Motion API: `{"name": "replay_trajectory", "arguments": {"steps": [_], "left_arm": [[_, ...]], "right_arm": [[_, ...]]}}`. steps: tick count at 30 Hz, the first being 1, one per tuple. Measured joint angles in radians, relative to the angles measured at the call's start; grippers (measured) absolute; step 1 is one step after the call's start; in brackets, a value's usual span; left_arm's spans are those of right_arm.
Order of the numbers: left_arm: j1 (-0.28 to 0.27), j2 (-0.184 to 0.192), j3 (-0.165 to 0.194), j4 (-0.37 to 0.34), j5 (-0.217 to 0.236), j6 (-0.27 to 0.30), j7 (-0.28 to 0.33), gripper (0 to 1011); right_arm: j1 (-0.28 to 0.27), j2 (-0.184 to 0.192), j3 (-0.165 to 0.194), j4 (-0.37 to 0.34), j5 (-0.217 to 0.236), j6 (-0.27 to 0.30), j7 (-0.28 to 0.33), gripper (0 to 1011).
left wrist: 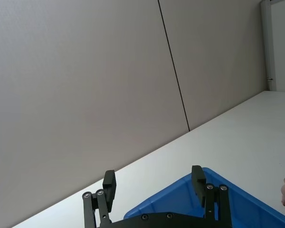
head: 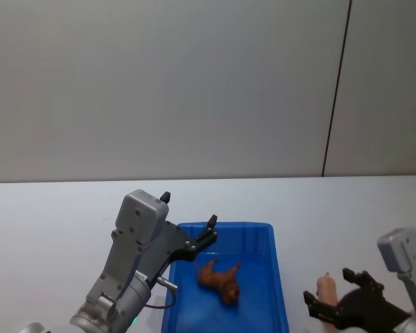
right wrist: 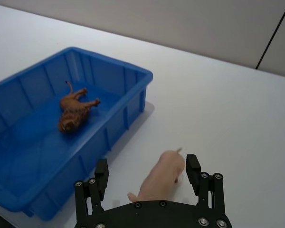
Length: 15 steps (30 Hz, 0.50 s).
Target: Pick up the two dolls from the table and place them into the box.
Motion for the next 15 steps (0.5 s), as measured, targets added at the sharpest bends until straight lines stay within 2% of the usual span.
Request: {"name": "replay_trajectory", "arguments": {"steps": [10, 15], "left_arm": [[0.0, 0.0, 0.0, 0.0, 0.0, 0.0, 0.0, 1001], [0.0, 0.0, 0.0, 0.0, 0.0, 0.0, 0.0, 1001]], "right_arm": [[-0.016, 0.007, 0.002, 0.02, 0.009, 0.035, -0.021, 1001], [-0.018, 0.006, 0.002, 0.032, 0.016, 0.045, -0.024, 925]]}}
